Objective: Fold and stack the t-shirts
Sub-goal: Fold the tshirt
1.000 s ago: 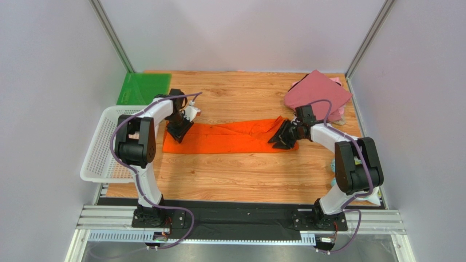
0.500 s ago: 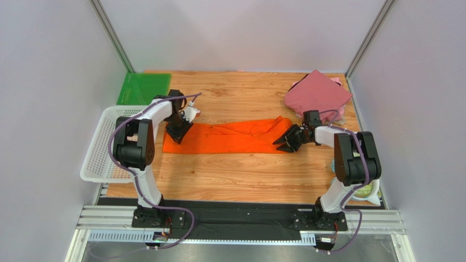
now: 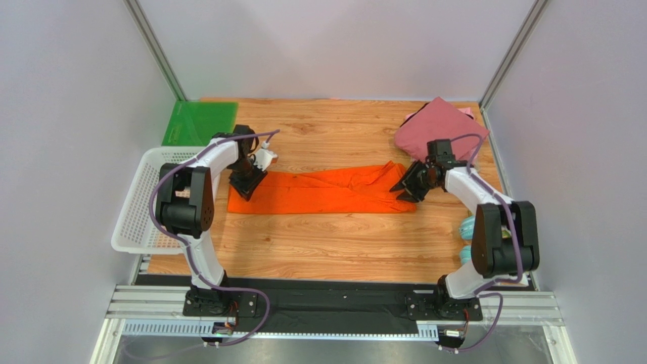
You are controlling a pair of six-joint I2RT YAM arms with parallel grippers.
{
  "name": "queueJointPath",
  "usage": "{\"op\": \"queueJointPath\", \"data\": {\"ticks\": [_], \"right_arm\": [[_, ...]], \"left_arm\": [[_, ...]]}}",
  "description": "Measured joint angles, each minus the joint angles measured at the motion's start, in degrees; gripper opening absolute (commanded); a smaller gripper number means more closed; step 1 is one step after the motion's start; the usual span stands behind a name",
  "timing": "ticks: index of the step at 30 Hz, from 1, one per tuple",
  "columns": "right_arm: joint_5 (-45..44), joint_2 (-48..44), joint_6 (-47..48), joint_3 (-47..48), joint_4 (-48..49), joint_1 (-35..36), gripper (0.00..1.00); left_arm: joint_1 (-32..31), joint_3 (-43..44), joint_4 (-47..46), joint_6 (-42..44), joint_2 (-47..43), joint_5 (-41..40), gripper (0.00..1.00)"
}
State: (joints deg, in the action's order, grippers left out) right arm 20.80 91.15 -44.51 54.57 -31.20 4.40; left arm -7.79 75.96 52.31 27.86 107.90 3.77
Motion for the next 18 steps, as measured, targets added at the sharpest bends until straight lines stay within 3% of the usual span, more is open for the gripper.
{"op": "queueJointPath", "data": {"ticks": [6,13,18], "right_arm": [[-0.4,-4.4,0.3,8.6,-0.7,3.2,0.39],[0.5,6.5,0.3,11.9,0.3,9.0,0.37],[-4.3,9.5,2.4,12.2,-4.0,10.6,0.38]], "left_arm": [[0.0,-0.2,0.2,0.0,-0.1,0.0,0.38],[0.0,1.2,0.0,-1.7,0.5,-0.8,0.38],[-0.5,6.8,0.8,-2.3,1.8,-0.3,0.38]]}}
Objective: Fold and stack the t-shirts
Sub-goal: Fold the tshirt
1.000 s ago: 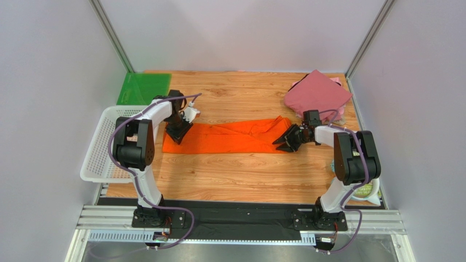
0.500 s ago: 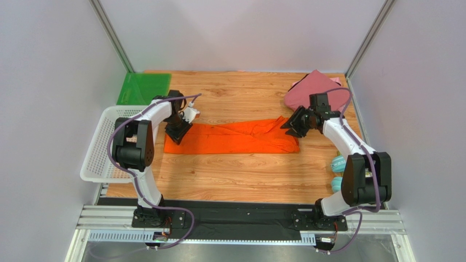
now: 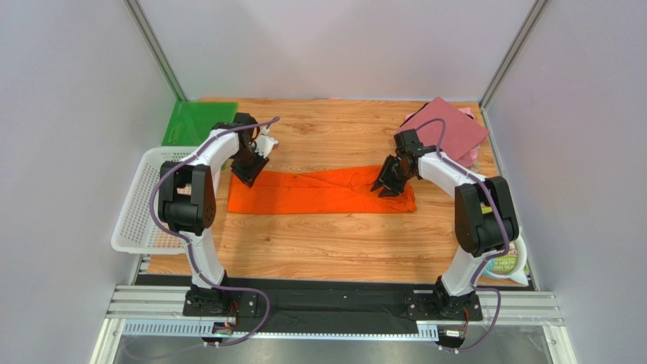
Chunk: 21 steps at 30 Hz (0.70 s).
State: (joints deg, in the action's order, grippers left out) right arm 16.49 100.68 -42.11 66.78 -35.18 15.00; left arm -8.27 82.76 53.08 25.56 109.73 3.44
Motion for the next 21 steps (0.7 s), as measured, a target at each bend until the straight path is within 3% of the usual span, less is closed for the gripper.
{"op": "queueJointPath", "data": {"ticks": [4,10,21], "right_arm": [[-6.4,-0.9,3.0,2.6,-4.3,1.5,0.38],[-14.8,-4.4,5.9,3.4,-8.4,3.5,0.38],[-21.9,-2.4,7.9,3.9,-12.8,3.9,0.38]], "left_arm": [[-1.0,2.9,0.8,0.0,-1.5,1.2,0.38],[-2.8,0.2,0.7,0.2,-5.5,1.4,0.38],[-3.2,-4.0,-2.7,2.4,1.0,-7.9,0.37]]}}
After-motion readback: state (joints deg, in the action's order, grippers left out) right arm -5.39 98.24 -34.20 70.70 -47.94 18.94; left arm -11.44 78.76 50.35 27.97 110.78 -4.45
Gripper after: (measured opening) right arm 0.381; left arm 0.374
